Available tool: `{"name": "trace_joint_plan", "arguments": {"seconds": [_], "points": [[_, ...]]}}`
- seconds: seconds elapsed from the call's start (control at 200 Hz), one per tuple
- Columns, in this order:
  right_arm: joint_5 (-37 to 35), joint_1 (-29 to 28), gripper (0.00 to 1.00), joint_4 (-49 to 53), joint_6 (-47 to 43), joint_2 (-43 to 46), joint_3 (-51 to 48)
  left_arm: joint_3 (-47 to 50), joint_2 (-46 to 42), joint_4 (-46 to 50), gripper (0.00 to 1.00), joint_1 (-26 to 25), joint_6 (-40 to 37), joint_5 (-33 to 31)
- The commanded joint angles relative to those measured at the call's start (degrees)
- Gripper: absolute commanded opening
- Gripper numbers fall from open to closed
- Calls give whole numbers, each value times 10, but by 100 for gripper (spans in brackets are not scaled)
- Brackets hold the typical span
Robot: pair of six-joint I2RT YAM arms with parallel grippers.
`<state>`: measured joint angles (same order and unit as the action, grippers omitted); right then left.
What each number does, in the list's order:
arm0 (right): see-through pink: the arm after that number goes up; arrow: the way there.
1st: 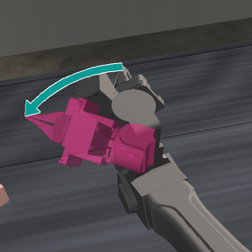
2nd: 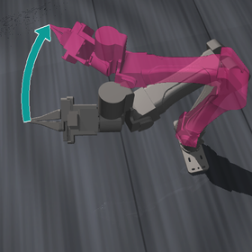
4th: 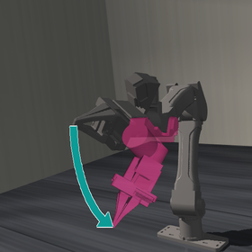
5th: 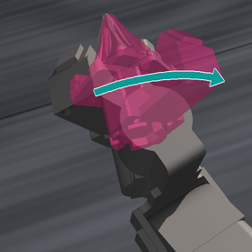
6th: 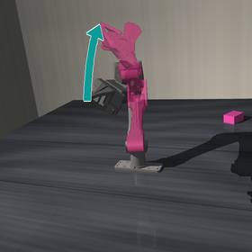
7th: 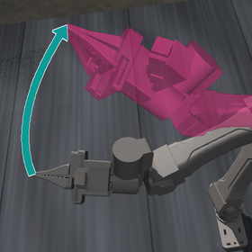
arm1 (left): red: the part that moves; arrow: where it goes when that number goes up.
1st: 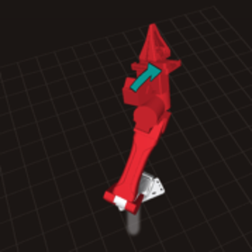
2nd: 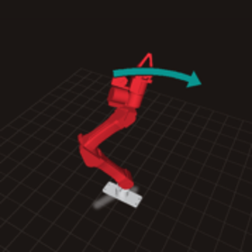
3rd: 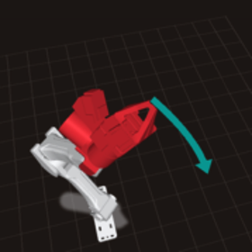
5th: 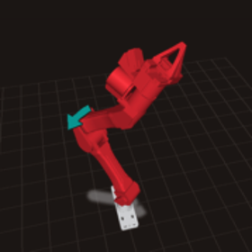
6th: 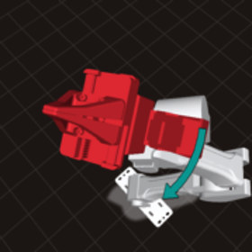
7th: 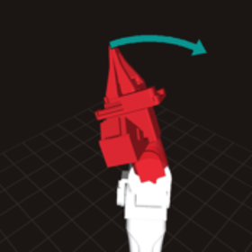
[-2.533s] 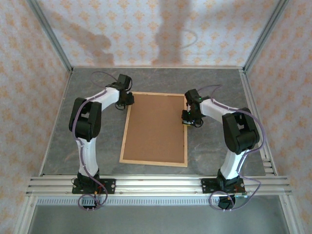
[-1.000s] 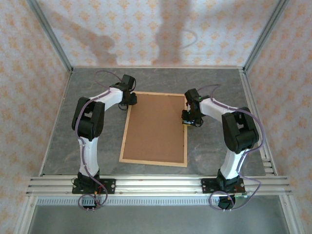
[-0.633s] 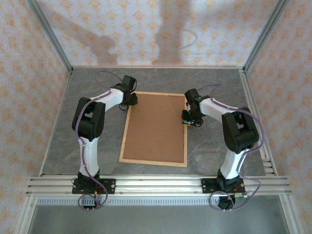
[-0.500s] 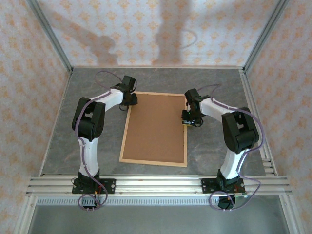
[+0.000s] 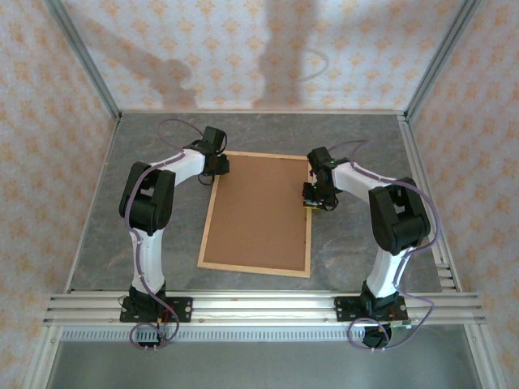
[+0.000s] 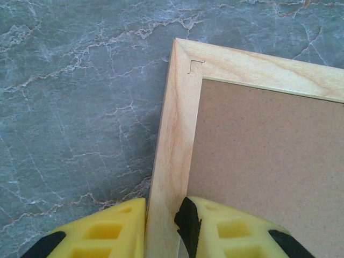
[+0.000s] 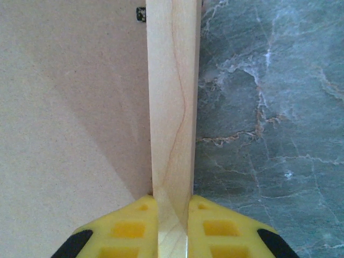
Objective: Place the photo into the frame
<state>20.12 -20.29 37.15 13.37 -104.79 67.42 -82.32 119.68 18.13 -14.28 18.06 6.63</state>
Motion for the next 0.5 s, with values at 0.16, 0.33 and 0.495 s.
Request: {"name": "trace_joint_plan", "arguments": {"seconds": [0.16,0.33,0.495], "points": [[-28,2,15,-11,-9,-34,5,33,26,33,27,-41,6,118],[-29,2,15,-11,-10,-36,6,43,20,29,27,-41,7,118],[-31,3,15,-11,-11,-37,6,53,17,26,28,-43,8,118]]}}
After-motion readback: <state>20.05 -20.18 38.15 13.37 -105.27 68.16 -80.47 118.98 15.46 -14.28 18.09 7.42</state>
